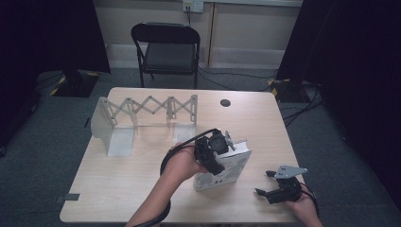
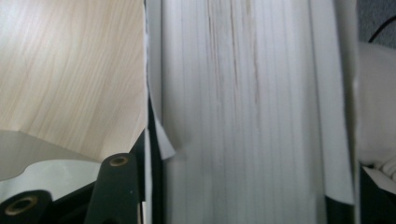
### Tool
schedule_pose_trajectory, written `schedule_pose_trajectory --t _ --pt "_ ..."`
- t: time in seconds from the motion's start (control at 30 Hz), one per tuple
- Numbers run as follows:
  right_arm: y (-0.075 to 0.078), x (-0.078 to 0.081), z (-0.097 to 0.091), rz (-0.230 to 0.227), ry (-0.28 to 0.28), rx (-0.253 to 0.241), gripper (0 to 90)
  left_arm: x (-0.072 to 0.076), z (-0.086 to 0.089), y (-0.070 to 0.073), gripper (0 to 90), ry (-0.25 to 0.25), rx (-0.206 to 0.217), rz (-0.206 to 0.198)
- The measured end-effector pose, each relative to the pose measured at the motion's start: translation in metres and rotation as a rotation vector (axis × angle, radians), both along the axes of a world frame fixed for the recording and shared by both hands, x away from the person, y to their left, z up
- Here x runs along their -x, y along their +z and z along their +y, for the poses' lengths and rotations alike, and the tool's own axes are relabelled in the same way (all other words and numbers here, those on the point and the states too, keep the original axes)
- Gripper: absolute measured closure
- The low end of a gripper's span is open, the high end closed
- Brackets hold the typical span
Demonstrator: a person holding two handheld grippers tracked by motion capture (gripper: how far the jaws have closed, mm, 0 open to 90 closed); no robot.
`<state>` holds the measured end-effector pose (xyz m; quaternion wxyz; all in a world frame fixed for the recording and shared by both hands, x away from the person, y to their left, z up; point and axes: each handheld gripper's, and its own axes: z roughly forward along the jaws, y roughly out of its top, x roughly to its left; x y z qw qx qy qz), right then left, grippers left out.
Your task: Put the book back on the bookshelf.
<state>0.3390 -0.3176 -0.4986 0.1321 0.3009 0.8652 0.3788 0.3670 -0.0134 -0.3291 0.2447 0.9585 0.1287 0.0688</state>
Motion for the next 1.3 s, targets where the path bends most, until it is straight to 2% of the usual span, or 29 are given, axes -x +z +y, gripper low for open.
schedule_pose_trajectory --t 0.1,0.17,0.37,0.53,0.6,0.63,0.7,0.8,1.0,1.3 --pt "0.000 0.000 0.000 0.000 0.000 0.000 14.1 0.003 0.002 0.002 49.7 0.001 0.029 -0.004" --pt "0.000 0.000 0.000 0.001 -0.001 0.000 14.2 0.004 0.002 0.002 51.1 0.006 0.030 -0.002" --pt "0.000 0.000 0.000 0.002 -0.001 -0.001 14.2 0.006 -0.001 0.004 51.5 0.018 0.013 -0.016" --pt "0.000 0.000 0.000 0.002 -0.001 -0.001 14.3 0.004 -0.003 0.010 51.9 0.054 -0.010 0.000" --pt "0.000 0.000 0.000 0.002 -0.001 -0.001 14.3 0.004 -0.002 0.012 52.0 0.061 -0.021 -0.016" --pt "0.000 0.000 0.000 0.002 -0.001 -0.001 14.4 0.004 -0.001 0.013 52.1 0.064 -0.022 -0.023" --pt "0.000 0.000 0.000 0.002 0.000 -0.001 14.4 0.001 0.004 0.017 52.2 0.091 -0.021 -0.008" --pt "0.000 0.000 0.000 0.003 0.001 -0.003 14.7 0.000 0.013 0.022 52.2 0.126 0.006 0.001" --pt "0.000 0.000 0.000 0.002 0.000 -0.002 14.7 -0.003 0.022 0.026 52.1 0.162 0.021 0.008" --pt "0.000 0.002 -0.002 0.002 0.007 -0.001 14.4 -0.003 0.031 0.027 52.3 0.188 -0.002 0.013"
